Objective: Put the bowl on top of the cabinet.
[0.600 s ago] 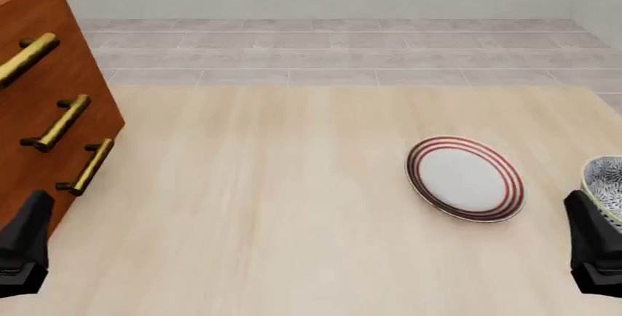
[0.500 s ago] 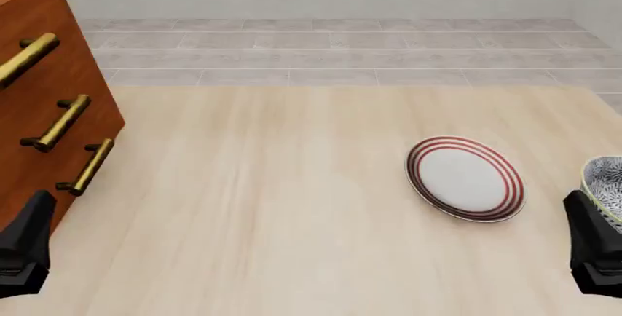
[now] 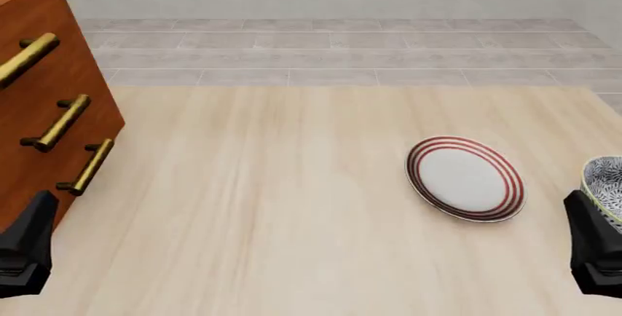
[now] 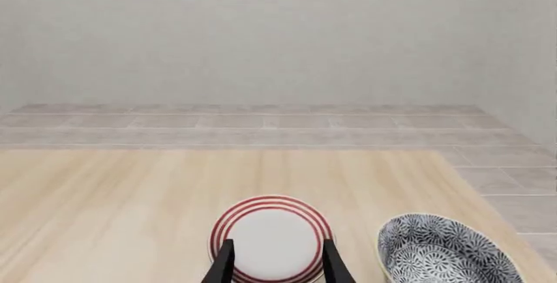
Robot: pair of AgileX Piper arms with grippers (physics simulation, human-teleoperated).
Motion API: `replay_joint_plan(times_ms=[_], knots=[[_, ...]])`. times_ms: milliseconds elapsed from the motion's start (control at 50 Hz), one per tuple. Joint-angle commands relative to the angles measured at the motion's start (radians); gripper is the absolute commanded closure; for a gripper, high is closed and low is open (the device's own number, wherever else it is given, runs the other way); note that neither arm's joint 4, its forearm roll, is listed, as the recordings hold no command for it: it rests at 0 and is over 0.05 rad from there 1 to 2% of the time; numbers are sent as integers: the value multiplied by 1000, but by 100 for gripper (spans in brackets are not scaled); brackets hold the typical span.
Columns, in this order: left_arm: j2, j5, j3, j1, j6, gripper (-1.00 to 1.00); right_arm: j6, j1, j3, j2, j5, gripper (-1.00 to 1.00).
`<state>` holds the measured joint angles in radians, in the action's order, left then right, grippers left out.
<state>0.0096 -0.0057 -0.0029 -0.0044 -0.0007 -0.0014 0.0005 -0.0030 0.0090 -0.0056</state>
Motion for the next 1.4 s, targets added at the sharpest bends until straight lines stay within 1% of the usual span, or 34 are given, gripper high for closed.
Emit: replay_joint_plan(times_ms=[20,40,80,100,120,140,160,180,200,220,280,340,380,400,440,460,500,540,580,640,680,700,740,860,900,940,980,1040,1080,1120,1240,1400], knots=[[0,-1,0,3,1,-100,-22,8,-65,48,22,-100],[1,-2,0,3,1,-100,-15,5,-89,135,11,-100],[1,-2,0,3,1,-100,-32,20,-114,245,-2,-100],[1,-3,0,3,1,-100,-22,17,-125,255,6,-100],[1,-3,0,3,1,-100,-41,16,-144,297,15,-100],[1,-2,0,3,1,-100,-49,19,-154,336,19,-100],[1,-2,0,3,1,-100,-49,19,-154,337,19,-100],[0,-2,0,3,1,-100,-52,17,-180,346,49,-100],[1,-2,0,3,1,-100,-55,8,-187,360,57,-100],[0,-2,0,3,1,-100,-72,8,-200,376,76,-100],[1,-3,0,3,1,-100,-70,4,-229,384,120,-100],[3,-4,0,3,1,-100,-110,-13,-255,408,161,-100],[3,-5,1,3,1,-100,-113,-20,-281,397,200,-100],[4,-6,1,3,1,-100,-140,-29,-292,407,215,-100],[6,-7,1,3,1,-100,-145,-37,-319,406,252,-100],[6,-7,1,3,1,-100,-172,-47,-331,415,267,-100],[10,-9,1,3,0,-100,-209,-62,-353,432,302,-100],[8,-9,1,3,1,-100,-233,-77,-377,438,339,-100],[12,-11,1,3,0,-100,-244,-89,-395,448,371,-100],[11,-11,1,3,0,-100,-288,-113,-409,461,396,-100],[12,-11,1,3,0,-100,-303,-124,-413,472,407,-100],[12,-11,1,3,-1,-100,-327,-138,-413,483,411,-100],[10,-10,1,3,0,-100,-338,-151,-418,495,424,-100],[11,-10,1,3,0,-100,-381,-197,-435,530,434,-100],[11,-10,1,3,-1,-100,-383,-207,-439,542,431,-100],[12,-11,1,3,0,-100,-408,-221,-435,557,423,-100],[12,-11,1,3,0,-100,-403,-223,-435,568,418,-100],[13,-11,1,3,0,-100,-424,-241,-426,603,392,-100],[11,-10,1,3,0,-100,-424,-247,-425,623,380,-100],[11,-10,1,3,0,-100,-438,-254,-420,644,363,-100],[9,-8,1,3,0,-100,-442,-263,-419,691,327,-100],[4,-3,0,3,0,-100,-472,-278,-405,769,264,-100]])
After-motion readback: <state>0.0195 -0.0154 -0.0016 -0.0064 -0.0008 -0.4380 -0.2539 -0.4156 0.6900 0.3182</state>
